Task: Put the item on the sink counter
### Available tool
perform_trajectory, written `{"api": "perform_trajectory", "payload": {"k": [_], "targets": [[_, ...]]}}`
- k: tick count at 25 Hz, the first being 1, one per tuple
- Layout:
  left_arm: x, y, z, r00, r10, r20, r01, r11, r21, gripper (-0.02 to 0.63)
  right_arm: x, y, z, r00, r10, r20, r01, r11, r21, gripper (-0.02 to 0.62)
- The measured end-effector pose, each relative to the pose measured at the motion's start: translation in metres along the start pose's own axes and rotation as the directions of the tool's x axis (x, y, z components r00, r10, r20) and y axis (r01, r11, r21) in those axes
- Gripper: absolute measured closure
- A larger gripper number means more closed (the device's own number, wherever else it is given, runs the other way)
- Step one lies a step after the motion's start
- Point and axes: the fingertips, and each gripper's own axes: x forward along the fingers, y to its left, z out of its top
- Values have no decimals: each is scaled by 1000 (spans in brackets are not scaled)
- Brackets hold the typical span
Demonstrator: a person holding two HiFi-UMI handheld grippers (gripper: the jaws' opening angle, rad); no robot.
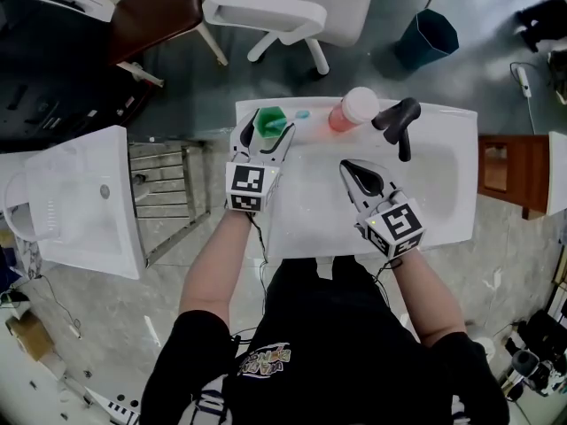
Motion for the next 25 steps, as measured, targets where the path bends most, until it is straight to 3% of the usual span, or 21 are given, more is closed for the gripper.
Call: {"api": "perform_trajectory", "payload": {"k": [19,25], "targets": [[9,-4,-15,1000,-25,-14,25,1000,-7,299,-1,-4,-3,1000,-6,2,5,1000,16,541],[6,-3,-18,1000,1,-22,-1,1000,-16,299,-4,-4,-3,1000,-4,3,4,1000,16,541]]}}
